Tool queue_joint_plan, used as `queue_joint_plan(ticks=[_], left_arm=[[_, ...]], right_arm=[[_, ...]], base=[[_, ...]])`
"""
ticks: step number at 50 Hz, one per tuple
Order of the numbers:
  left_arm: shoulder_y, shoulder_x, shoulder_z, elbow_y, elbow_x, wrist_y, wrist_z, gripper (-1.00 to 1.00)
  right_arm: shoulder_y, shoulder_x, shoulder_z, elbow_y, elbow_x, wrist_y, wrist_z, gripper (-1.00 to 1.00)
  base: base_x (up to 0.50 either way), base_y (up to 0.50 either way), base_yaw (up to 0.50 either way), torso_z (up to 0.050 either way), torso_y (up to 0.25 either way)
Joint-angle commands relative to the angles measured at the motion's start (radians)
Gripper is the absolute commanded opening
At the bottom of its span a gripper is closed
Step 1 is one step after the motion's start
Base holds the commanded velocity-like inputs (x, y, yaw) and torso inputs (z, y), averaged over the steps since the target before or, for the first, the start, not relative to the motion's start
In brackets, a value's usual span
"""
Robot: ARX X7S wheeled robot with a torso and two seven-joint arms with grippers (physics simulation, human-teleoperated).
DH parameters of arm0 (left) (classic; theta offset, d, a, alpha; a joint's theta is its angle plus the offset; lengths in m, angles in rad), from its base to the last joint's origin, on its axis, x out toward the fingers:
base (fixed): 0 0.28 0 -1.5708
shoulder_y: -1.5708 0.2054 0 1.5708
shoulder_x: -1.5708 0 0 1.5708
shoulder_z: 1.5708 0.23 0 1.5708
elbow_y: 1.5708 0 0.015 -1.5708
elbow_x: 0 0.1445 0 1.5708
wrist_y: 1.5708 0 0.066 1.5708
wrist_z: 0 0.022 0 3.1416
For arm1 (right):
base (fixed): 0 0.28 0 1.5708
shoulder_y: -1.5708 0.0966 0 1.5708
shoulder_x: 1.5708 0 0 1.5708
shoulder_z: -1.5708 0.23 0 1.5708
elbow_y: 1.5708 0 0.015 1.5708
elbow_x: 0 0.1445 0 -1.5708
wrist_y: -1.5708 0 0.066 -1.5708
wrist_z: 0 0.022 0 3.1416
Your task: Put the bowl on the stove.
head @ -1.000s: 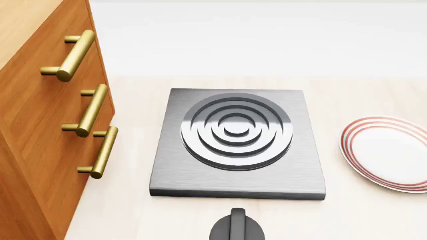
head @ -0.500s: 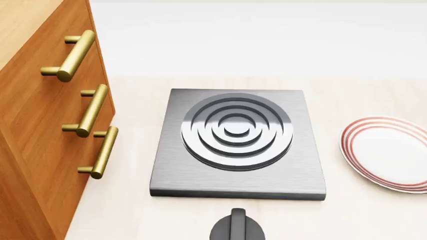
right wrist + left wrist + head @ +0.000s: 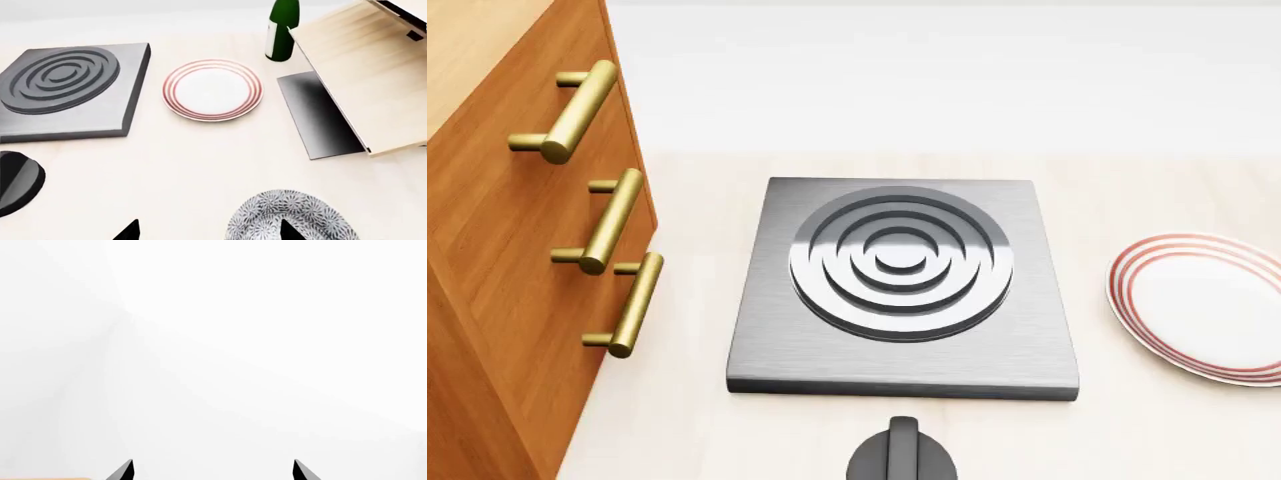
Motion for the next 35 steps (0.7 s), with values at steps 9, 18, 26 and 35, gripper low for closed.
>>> queue_joint_plan(ticks=[9,18,26,35], left_arm=[[0.003,-0.004,0.001,-0.001,-0.001,0.008,-0.003,1.0],[0.004,-0.007,0.004,0.001,0.0,0.01,-0.004,1.0],[0.004,-0.009,0.009,0.004,-0.002,0.011,-0.006,1.0],[0.004,-0.014,0.005,0.001,-0.005,0.012,-0.009,1.0]], right_arm=[[-0.013,-0.081,-0.138,0.047,-0.1,-0.123,0.033,1.0],[0.009,-0.092,-0.192,0.095,-0.137,-0.15,0.064,1.0],[0.049,-0.1,-0.254,0.157,-0.164,-0.17,0.089,1.0],[0.081,-0.128,-0.338,0.2,-0.197,-0.205,0.111,1.0]], base=[[0.0,0.0,0.0,0.0,0.0],[0.0,0.0,0.0,0.0,0.0],[0.0,0.0,0.0,0.0,0.0],[0.0,0.0,0.0,0.0,0.0]])
